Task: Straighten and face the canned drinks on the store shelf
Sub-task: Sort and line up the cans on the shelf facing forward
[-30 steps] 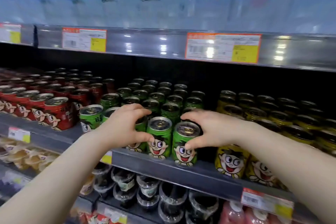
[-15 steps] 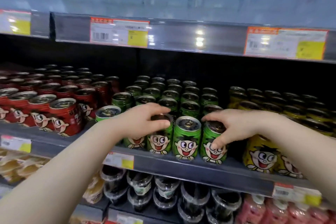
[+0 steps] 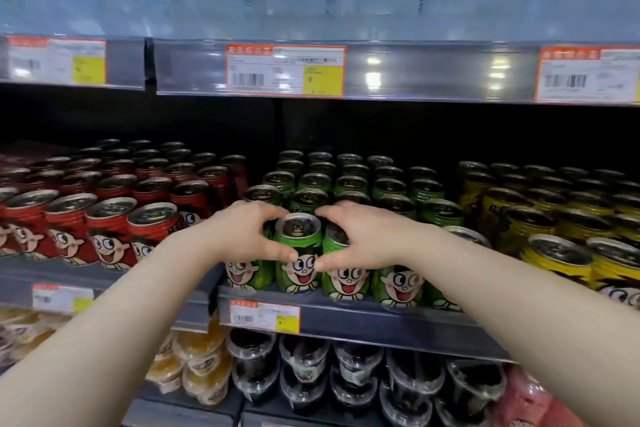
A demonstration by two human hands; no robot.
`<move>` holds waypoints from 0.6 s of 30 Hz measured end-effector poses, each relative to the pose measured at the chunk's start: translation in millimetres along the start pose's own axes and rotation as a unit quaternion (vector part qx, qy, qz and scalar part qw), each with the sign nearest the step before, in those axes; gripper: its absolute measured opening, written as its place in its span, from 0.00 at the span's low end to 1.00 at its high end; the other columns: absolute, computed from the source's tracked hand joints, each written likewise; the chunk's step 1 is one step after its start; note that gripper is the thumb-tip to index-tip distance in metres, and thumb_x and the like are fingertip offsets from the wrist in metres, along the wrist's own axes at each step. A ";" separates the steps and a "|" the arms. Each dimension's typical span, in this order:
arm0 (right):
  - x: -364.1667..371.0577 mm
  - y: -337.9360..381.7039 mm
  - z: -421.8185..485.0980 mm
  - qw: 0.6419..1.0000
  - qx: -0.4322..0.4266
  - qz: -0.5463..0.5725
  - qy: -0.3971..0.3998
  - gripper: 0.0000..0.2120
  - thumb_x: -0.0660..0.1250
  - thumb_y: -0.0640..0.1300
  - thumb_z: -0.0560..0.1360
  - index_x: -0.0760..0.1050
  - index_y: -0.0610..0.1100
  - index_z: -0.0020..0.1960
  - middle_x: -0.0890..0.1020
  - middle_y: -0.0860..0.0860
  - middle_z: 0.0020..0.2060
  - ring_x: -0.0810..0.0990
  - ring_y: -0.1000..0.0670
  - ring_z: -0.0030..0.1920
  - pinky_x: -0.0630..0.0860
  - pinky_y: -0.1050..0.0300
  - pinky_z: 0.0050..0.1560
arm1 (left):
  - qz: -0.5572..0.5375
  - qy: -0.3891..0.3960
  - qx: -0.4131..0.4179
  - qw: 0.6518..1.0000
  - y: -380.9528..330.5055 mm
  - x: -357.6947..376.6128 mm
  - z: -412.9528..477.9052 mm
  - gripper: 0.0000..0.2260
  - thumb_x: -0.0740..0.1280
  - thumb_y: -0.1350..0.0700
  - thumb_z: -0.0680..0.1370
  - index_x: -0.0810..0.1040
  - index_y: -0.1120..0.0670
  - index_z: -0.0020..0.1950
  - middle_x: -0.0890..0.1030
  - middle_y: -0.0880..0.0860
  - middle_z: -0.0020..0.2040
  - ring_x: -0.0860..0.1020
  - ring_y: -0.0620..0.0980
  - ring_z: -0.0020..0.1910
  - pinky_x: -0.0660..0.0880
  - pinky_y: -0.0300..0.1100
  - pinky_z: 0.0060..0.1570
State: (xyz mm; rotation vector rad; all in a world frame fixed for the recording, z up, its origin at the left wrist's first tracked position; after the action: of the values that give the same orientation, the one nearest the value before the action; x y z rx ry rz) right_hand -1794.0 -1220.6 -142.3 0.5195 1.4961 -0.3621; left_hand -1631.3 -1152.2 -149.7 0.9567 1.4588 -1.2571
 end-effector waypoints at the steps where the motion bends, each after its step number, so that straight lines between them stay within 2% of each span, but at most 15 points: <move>1: 0.2 4.2 4.5 1.000 -0.003 0.009 0.005 0.41 0.66 0.63 0.70 0.54 0.48 0.75 0.64 0.48 0.72 0.66 0.48 0.69 0.67 0.54 0.66 | -0.012 -0.001 0.009 1.000 1.7 0.9 0.8 0.45 0.65 0.27 0.56 0.67 0.44 0.70 0.72 0.47 0.66 0.68 0.51 0.67 0.69 0.50 0.65; 4: 0.8 14.7 14.2 0.999 -0.004 0.044 0.009 0.36 0.67 0.60 0.71 0.58 0.48 0.73 0.68 0.49 0.68 0.68 0.48 0.67 0.68 0.55 0.64 | -0.021 0.001 0.015 1.000 4.0 2.4 2.3 0.39 0.70 0.34 0.64 0.64 0.46 0.72 0.70 0.48 0.69 0.64 0.51 0.70 0.66 0.50 0.67; 6: 0.4 18.5 17.8 0.998 0.011 0.067 -0.003 0.33 0.68 0.59 0.70 0.63 0.48 0.71 0.72 0.50 0.64 0.72 0.49 0.62 0.72 0.55 0.60 | -0.029 0.020 0.015 0.999 7.0 2.1 4.1 0.38 0.70 0.36 0.67 0.62 0.46 0.73 0.66 0.49 0.72 0.61 0.51 0.72 0.63 0.50 0.70; 8: -0.2 18.8 17.4 0.997 0.034 0.071 -0.003 0.35 0.69 0.61 0.69 0.63 0.48 0.69 0.74 0.50 0.61 0.74 0.50 0.58 0.74 0.55 0.56 | -0.039 0.042 0.018 0.998 8.1 0.6 5.0 0.38 0.70 0.38 0.68 0.60 0.46 0.74 0.64 0.50 0.73 0.60 0.51 0.73 0.62 0.50 0.70; 11: 1.1 14.0 12.0 0.997 0.062 0.020 0.035 0.40 0.70 0.62 0.67 0.60 0.47 0.71 0.72 0.50 0.64 0.73 0.49 0.60 0.74 0.55 0.57 | -0.051 0.058 0.016 0.997 8.3 -1.8 6.4 0.37 0.70 0.39 0.69 0.59 0.44 0.74 0.62 0.50 0.74 0.61 0.52 0.72 0.63 0.49 0.70; 13: 1.2 12.3 8.7 0.995 0.077 -0.019 0.057 0.42 0.72 0.59 0.66 0.57 0.48 0.72 0.70 0.49 0.67 0.71 0.48 0.63 0.73 0.53 0.60 | -0.050 0.066 0.018 0.996 8.8 -2.3 7.9 0.36 0.69 0.39 0.69 0.59 0.43 0.74 0.63 0.50 0.74 0.62 0.52 0.72 0.64 0.50 0.69; 18: 0.1 14.3 9.4 0.992 0.079 -0.050 0.089 0.39 0.73 0.55 0.67 0.58 0.48 0.71 0.70 0.49 0.67 0.71 0.47 0.63 0.72 0.53 0.60 | -0.042 0.083 0.023 0.995 5.2 -2.0 7.1 0.35 0.68 0.39 0.70 0.58 0.41 0.74 0.61 0.51 0.74 0.60 0.53 0.73 0.63 0.52 0.70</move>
State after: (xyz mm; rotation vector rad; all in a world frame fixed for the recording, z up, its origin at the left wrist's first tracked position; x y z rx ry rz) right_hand -1778.4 -1213.6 -141.0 0.6153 1.6795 -0.5267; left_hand -1624.6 -1158.3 -149.1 1.0608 1.6199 -1.3030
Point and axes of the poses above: each hand's wrist, its own z-axis towards the middle knuckle, its own x-axis out of the palm, y = z × x, the point moved 3 cm from there along z, towards the middle knuckle
